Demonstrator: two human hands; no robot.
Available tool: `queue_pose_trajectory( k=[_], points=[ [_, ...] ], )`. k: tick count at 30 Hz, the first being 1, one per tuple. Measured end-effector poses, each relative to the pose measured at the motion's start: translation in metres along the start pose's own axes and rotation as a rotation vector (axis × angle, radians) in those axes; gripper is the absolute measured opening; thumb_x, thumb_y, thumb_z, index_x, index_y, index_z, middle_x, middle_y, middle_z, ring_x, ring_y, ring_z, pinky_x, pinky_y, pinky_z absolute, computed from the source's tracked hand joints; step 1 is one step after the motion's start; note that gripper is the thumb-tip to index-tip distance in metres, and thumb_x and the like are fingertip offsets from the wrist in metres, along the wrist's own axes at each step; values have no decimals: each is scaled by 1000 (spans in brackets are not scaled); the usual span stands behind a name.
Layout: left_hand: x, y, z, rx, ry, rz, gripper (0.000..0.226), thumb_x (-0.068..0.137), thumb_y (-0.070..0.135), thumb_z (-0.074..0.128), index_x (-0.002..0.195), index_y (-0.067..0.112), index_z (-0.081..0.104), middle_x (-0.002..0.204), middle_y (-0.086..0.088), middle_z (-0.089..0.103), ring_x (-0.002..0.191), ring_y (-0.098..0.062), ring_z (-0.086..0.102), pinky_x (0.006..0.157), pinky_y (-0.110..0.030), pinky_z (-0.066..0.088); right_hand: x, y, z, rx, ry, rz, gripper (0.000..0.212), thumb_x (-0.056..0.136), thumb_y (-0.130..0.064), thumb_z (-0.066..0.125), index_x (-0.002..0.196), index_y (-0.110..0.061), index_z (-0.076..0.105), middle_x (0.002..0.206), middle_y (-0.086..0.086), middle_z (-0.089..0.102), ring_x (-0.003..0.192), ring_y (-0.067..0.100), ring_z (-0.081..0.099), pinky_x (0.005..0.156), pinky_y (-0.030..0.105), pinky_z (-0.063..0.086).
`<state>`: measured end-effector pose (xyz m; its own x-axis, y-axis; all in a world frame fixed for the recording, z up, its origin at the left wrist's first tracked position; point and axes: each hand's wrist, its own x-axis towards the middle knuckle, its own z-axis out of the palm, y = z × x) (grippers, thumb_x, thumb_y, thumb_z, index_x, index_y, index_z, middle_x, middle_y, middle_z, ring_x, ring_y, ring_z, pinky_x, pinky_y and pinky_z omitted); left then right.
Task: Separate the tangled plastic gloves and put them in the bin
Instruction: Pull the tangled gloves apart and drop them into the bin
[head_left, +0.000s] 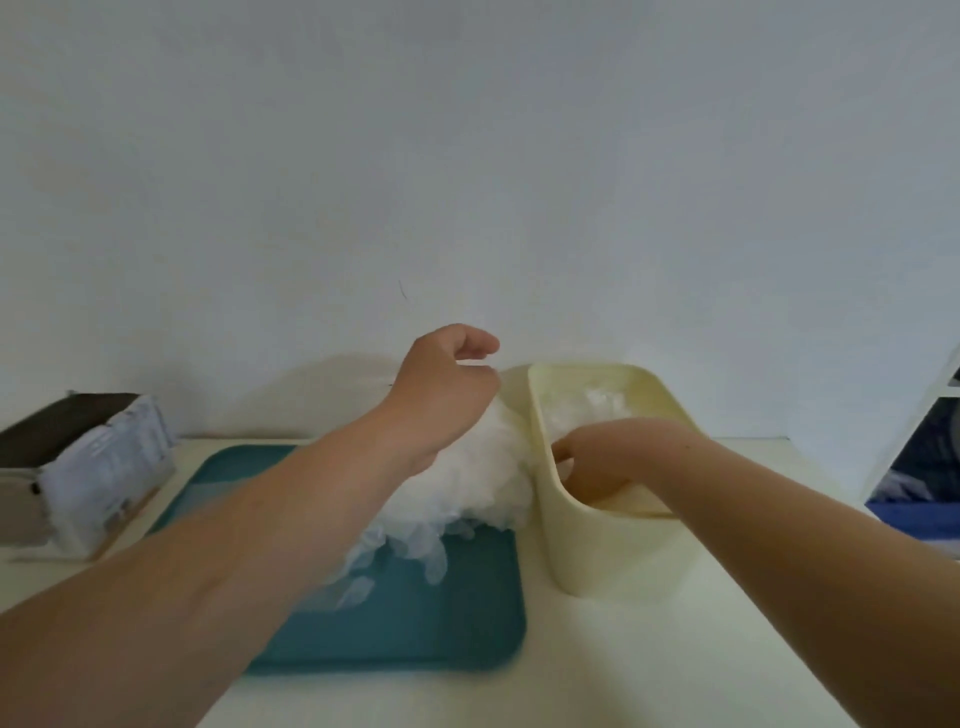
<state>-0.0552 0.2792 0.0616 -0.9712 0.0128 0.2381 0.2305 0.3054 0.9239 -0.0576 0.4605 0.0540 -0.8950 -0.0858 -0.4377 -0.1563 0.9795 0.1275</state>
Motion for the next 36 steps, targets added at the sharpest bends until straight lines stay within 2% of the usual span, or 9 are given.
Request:
queue_pose_trajectory(
  k=[5, 9, 13, 15, 17, 19, 23, 30, 36],
  points=[
    [-27, -13, -32, 63, 1, 21, 20, 97, 16, 67, 101, 34, 74, 97, 8, 75, 75, -8, 69, 58, -16, 51, -47, -13, -41, 29, 254, 45, 56, 97, -28, 63, 151, -27, 48, 150, -1, 51, 131, 26, 56, 108, 39, 47],
    [-43, -38, -66, 310, 25, 47, 15, 97, 21, 67, 99, 34, 74, 98, 20, 72, 83, 0, 68, 69, -13, 51, -52, -61, -46, 309, 631, -153, 38, 93, -19, 60, 130, -29, 65, 125, -8, 66, 111, 17, 65, 97, 36, 55],
    [-64, -82, -117, 771, -19, -79, 21, 95, 42, 66, 113, 33, 69, 114, 13, 64, 102, -11, 64, 86, -30, 51, -30, -128, -14, 791, 520, -440, 29, 97, -17, 59, 117, -27, 76, 98, -15, 72, 84, 1, 66, 85, 25, 57],
    [-73, -101, -142, 930, -41, -171, 33, 94, 48, 65, 120, 28, 67, 125, 4, 61, 113, -20, 62, 92, -33, 49, -10, -154, 6, 832, 481, -453, 28, 96, -16, 59, 115, -26, 77, 90, -16, 71, 77, 0, 64, 86, 26, 57],
    [-81, -114, -158, 1027, -91, -255, 31, 93, 52, 63, 111, 26, 64, 127, -1, 60, 110, -22, 61, 85, -32, 48, 9, -173, 20, 821, 459, -440, 28, 96, -18, 60, 119, -23, 76, 101, -11, 74, 85, 6, 67, 91, 25, 53],
    [-86, -125, -169, 1045, -79, -288, 26, 92, 50, 64, 99, 26, 59, 122, -6, 60, 102, -23, 60, 78, -31, 43, 23, -186, 28, 782, 447, -429, 28, 97, -20, 60, 121, -21, 75, 114, -6, 75, 99, 11, 68, 95, 23, 50],
    [-85, -143, -186, 1066, -71, -378, 53, 90, 62, 65, 121, 19, 58, 123, -6, 53, 114, -25, 55, 89, -36, 46, 44, -193, 38, 744, 376, -407, 28, 97, -29, 63, 123, -26, 73, 119, -6, 73, 104, 14, 68, 102, 35, 53],
    [-66, -153, -190, 840, -121, -293, 11, 94, 30, 70, 85, 24, 72, 89, 10, 70, 88, -10, 66, 84, -33, 57, 42, -188, 37, 755, 415, -473, 35, 97, -33, 65, 132, -30, 66, 130, -13, 67, 110, 9, 66, 100, 28, 51],
    [-64, -147, -201, 752, -82, -140, 12, 97, 31, 66, 86, 36, 65, 102, 17, 61, 95, -6, 61, 86, -33, 56, 36, -183, 33, 873, 506, -543, 34, 97, -31, 68, 131, -32, 67, 125, -22, 66, 115, -3, 62, 100, 24, 53]
  ],
)
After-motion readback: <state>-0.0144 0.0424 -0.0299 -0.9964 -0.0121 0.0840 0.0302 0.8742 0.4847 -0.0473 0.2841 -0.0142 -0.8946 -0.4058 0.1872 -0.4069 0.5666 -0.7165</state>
